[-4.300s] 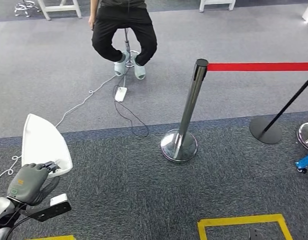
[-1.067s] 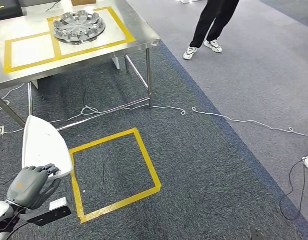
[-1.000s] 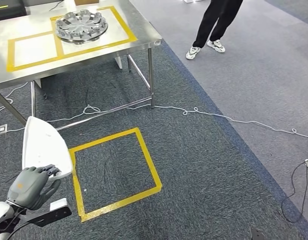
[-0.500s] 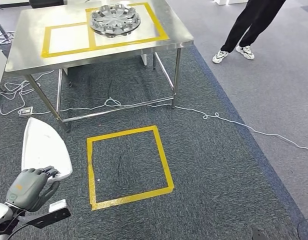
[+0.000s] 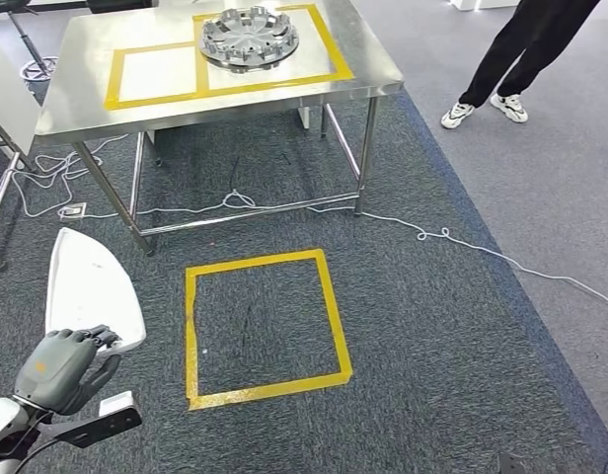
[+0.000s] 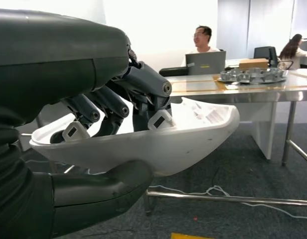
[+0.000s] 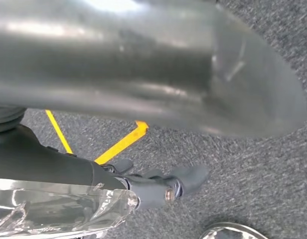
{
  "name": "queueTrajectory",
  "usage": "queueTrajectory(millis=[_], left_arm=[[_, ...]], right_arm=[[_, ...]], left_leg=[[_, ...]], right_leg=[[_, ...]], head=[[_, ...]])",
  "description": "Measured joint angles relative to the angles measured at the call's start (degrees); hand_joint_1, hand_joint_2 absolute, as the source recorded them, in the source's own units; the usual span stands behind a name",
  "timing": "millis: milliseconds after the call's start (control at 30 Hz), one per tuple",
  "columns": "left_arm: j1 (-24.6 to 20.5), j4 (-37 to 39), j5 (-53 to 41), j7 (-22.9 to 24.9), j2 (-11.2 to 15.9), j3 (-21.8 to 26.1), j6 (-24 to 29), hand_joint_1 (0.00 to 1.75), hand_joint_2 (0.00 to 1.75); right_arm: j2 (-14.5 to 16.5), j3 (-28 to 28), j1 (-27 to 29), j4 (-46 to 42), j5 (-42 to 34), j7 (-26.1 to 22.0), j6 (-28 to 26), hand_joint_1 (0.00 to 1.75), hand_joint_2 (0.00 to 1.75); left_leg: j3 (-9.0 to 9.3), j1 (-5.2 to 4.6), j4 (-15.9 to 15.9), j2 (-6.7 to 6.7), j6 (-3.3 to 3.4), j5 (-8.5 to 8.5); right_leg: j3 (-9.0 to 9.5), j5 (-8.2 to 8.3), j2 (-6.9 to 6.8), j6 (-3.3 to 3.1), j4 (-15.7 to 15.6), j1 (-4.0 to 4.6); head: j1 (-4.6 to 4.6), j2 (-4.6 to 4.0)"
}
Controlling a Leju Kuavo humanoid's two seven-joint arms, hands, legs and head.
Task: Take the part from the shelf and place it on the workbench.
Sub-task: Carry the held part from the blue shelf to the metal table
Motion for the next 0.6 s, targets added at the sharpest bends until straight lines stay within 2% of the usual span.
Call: queueTrajectory(millis=[33, 67, 200, 233, 500, 533, 600], left_arm=[[0.0, 0.0, 0.0, 0.0, 0.0, 0.0, 0.0, 1.75, 1.75], [-0.1, 0.0, 0.0, 0.0, 0.0, 0.0, 0.0, 1.75, 1.75], [-0.2, 0.0, -0.1, 0.5, -0.1, 0.0, 0.0, 1.75, 1.75], [-0.2, 0.0, -0.2, 0.6, -0.1, 0.0, -0.1, 1.75, 1.75], [0.2, -0.2, -0.2, 0.9, -0.1, 0.1, 0.0, 1.75, 1.75], [0.2, -0.2, -0.2, 0.9, -0.1, 0.2, 0.0, 1.75, 1.75], [0.3, -0.4, -0.2, 0.9, 0.0, 0.4, 0.0, 1.75, 1.75]], right_arm=[[0.0, 0.0, 0.0, 0.0, 0.0, 0.0, 0.0, 0.0, 0.0], [0.0, 0.0, 0.0, 0.0, 0.0, 0.0, 0.0, 0.0, 0.0], [0.0, 0.0, 0.0, 0.0, 0.0, 0.1, 0.0, 0.0, 0.0], [0.0, 0.0, 0.0, 0.0, 0.1, 0.2, 0.1, 0.0, 0.0], [0.0, 0.0, 0.0, 0.0, 0.5, 0.1, 0.3, 0.0, 0.0], [0.1, 0.0, 0.0, 0.0, 0.6, 0.1, 0.3, 0.0, 0.0], [0.2, 0.0, 0.0, 0.0, 0.7, 0.1, 0.3, 0.0, 0.0]], left_leg=[[-0.05, 0.0, -0.1, 0.0, 0.37, 0.14], [-0.05, 0.04, -0.3, 0.0, 0.23, 0.22], [-0.02, 0.44, -0.9, 0.0, -2.17, 0.57], [-0.05, 0.49, -0.9, 0.0, -2.44, 0.59], [-0.16, 0.38, -0.8, 0.0, -2.6, 0.63], [-0.24, 0.3, -0.7, 0.0, -2.43, 0.52], [-0.31, 0.17, -0.8, -0.01, -1.53, 0.32]], right_leg=[[-0.08, -0.01, 0.02, -0.16, 0.0, 0.07], [-0.15, -0.01, 0.04, -0.36, 0.0, 0.16], [-0.46, 0.03, 0.04, -0.94, 0.1, 0.5], [-0.49, 0.06, 0.03, -1.02, 0.1, 0.54], [-0.55, 0.15, 0.01, -1.03, 0.0, 0.43], [-0.52, 0.22, -0.01, -0.87, -0.1, 0.29], [-0.37, 0.33, -0.03, -0.34, -0.5, 0.1]], head=[[-0.02, 0.0], [-0.01, 0.0], [0.02, 0.0], [0.03, 0.0], [0.05, 0.0], [0.06, 0.0], [0.0, 0.0]])
